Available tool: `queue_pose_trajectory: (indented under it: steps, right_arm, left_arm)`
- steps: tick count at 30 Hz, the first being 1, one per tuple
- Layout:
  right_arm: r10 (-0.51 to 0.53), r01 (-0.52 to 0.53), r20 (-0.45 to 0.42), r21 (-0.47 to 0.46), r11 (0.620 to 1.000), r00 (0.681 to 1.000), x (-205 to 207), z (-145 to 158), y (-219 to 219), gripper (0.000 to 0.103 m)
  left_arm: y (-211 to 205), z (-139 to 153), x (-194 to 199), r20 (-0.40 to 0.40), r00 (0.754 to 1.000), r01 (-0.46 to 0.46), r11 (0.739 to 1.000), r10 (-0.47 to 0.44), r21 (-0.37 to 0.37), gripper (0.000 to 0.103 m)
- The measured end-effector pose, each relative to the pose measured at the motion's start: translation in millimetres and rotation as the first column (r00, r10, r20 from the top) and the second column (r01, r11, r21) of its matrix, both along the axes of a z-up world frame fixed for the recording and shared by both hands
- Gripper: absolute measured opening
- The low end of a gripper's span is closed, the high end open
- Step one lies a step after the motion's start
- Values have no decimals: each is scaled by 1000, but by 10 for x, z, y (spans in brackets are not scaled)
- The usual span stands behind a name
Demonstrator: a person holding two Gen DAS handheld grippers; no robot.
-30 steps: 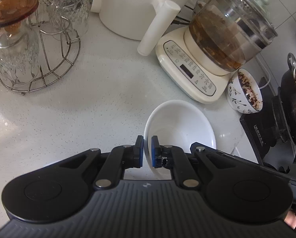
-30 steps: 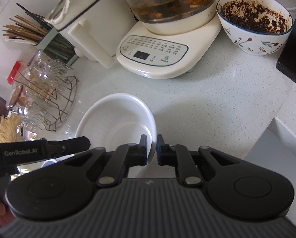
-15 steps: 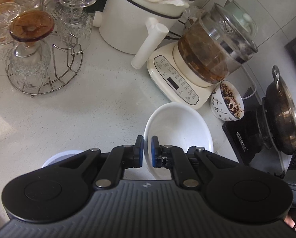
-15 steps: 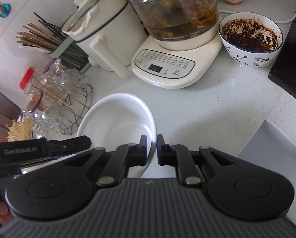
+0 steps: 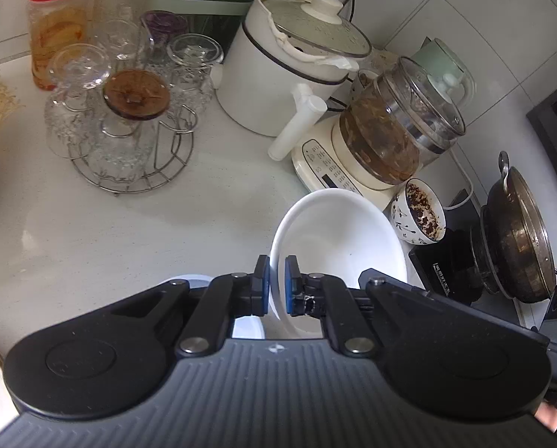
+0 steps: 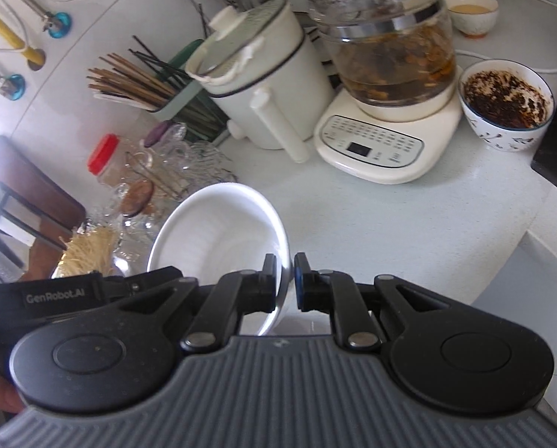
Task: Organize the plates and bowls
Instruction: 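Lift the ceramic bowl with both grippers and carry it toward the plate stack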
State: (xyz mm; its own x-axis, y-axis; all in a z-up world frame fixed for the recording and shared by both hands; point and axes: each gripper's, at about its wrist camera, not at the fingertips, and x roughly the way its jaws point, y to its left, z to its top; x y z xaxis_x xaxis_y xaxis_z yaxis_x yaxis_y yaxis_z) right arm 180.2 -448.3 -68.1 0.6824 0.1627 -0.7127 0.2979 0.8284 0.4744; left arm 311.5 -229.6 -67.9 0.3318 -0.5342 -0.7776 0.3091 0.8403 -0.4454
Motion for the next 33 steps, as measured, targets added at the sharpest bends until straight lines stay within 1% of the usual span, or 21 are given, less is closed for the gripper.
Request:
queue_pose_trajectory:
  steps: [7, 10, 19, 22, 25, 29, 32, 33]
  right_arm:
    - [24, -24, 6, -2, 1000, 1000, 8, 54, 223, 12]
    - [20, -20, -2, -19, 1000, 1000, 3, 56, 332, 12]
    - [48, -49, -38, -15, 999, 998, 24, -103, 602, 12]
    - [44, -45, -66, -15, 999, 997, 23, -198, 645, 12]
    - [45, -47, -96, -17, 999, 994, 25, -319, 681, 12]
    - [59, -65, -119, -47, 997, 991, 38, -451, 762, 13]
    - [70, -77, -128, -49, 996, 989, 51, -519, 797, 14]
    - [61, -66, -118, -41, 997, 991, 48, -529, 793, 15]
  left_arm:
    - [309, 49, -95, 6, 1000, -22, 1000, 22, -16, 9]
    - [419, 67, -158, 14, 1000, -20, 1000, 21, -16, 9]
    - [686, -21, -180, 2, 999, -38, 999, 38, 6, 10]
    - [685, -99, -175, -3, 1000, -30, 999, 30, 22, 10]
    - [691, -236, -171, -27, 999, -29, 999, 30, 39, 10]
    - [744, -433, -161, -62, 997, -38, 996, 43, 77, 10]
    - [808, -528, -125, -81, 994, -62, 994, 69, 87, 10]
    - [822, -544, -114, -84, 994, -62, 994, 70, 91, 10]
